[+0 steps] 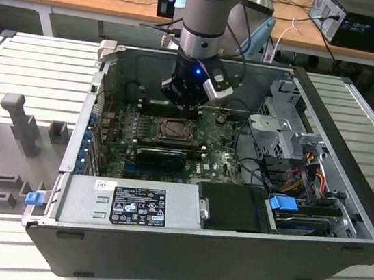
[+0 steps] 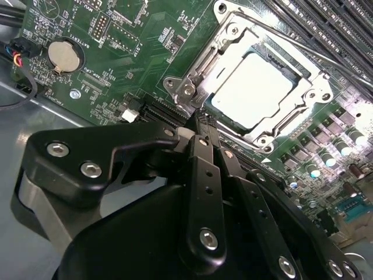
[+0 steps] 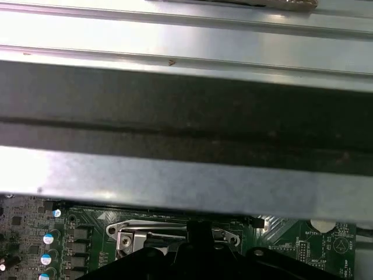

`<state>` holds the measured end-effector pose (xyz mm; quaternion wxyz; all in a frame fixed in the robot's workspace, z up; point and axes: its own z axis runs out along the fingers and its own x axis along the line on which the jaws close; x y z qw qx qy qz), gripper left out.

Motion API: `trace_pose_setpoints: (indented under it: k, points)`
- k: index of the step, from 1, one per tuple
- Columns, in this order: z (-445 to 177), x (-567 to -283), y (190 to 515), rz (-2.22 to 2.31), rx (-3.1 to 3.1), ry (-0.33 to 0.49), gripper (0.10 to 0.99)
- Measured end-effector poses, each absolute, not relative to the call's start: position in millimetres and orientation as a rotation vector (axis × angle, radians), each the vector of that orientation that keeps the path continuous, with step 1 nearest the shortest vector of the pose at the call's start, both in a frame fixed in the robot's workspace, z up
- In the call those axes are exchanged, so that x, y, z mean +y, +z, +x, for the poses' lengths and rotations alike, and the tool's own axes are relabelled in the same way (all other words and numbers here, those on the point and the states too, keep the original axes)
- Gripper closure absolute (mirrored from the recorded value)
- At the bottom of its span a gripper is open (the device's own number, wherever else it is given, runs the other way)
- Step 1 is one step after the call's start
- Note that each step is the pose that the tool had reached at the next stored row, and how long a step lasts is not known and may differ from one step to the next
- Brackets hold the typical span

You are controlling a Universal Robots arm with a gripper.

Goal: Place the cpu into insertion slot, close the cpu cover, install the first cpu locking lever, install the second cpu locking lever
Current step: 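Install the second cpu locking lever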

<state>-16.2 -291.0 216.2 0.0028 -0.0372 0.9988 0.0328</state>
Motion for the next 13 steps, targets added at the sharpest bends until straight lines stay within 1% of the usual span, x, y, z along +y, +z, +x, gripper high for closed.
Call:
trace_pose_setpoints:
  k: [11, 13]
  points:
    - [-16, -301, 217, -0.117, 3.132, 0.101, 0.98]
    - [-16, -302, 225, -0.115, 3.132, 0.101, 0.98]
